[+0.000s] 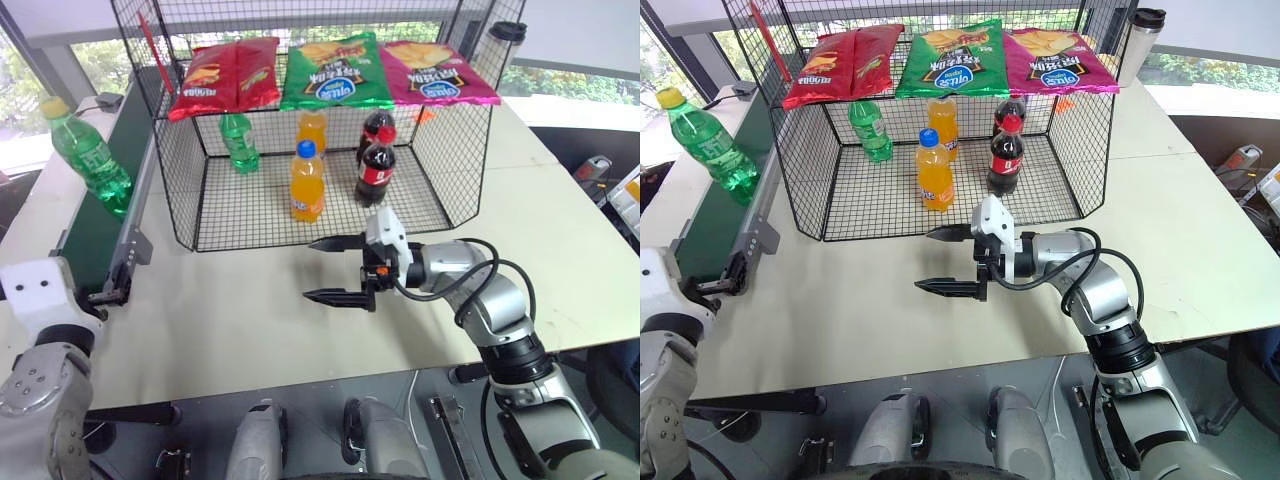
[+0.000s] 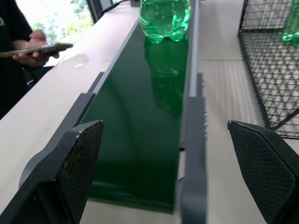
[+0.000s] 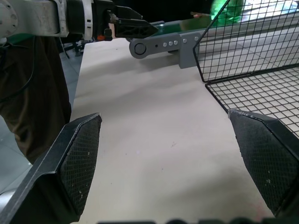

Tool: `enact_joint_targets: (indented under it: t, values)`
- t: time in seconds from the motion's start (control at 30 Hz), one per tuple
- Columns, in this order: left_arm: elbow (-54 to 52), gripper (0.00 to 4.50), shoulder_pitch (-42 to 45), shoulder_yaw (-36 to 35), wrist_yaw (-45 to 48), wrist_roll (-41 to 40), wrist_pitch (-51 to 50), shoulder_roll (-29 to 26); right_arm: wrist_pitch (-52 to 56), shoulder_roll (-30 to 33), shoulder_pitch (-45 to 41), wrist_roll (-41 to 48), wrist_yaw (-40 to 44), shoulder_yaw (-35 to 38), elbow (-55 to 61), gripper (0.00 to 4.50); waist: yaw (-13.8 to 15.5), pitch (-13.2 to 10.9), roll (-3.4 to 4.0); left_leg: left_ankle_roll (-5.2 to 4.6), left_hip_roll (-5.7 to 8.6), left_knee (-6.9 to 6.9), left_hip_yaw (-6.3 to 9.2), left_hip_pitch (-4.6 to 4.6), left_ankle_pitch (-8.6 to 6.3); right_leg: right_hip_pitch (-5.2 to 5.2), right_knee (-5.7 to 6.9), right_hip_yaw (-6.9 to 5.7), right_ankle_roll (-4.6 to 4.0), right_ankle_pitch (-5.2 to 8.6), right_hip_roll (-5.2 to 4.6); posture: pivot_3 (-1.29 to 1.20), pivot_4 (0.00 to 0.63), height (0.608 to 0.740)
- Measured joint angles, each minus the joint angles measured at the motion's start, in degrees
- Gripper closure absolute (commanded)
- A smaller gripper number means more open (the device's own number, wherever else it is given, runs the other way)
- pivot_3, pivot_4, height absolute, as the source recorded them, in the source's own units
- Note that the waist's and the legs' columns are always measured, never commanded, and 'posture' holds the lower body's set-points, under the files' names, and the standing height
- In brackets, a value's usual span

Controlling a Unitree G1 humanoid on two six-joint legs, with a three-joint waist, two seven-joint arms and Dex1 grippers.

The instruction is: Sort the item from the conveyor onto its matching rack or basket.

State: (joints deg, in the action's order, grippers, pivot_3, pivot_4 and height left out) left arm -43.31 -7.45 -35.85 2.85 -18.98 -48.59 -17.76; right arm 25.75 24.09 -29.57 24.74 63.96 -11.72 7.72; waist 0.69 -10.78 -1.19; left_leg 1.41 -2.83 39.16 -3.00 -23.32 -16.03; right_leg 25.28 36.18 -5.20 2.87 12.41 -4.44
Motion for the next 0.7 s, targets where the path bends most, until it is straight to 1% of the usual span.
enact_joint_targets:
  t: [0.17, 0.53, 0.7]
  values:
    - [1.49, 0.08, 1.27, -0.40, 0.10, 0.09, 0.83, -1.60, -1.38, -0.44, 0.02, -0.97, -0.83, -0.35, -0.11, 0.00, -0.01, 0.00, 0.00, 0.00, 0.00, 0.00, -0.01, 0.00, 0.00, 0.00, 0.00, 0.00, 0.01, 0.00, 0.00, 0.00, 0.150, 0.740]
    - [2.63, 0.08, 2.80, -0.42, -0.32, 0.37, 1.73, -2.07, -2.83, -0.49, 0.05, -1.54, -1.22, -0.36, -1.29, 0.00, -0.03, 0.00, 0.00, 0.00, 0.00, 0.00, -0.02, 0.00, 0.00, 0.00, 0.00, 0.00, 0.02, -0.01, 0.00, 0.00, 0.150, 0.740]
    - [2.65, 0.08, 2.79, -0.54, -0.32, 1.06, 2.43, -3.46, -3.07, -0.48, 0.10, -1.98, -1.36, -0.36, -1.35, 0.00, -0.04, 0.00, 0.00, 0.00, 0.00, 0.00, -0.02, 0.00, 0.00, 0.01, 0.00, 0.00, 0.03, -0.02, -0.01, 0.00, 0.150, 0.740]
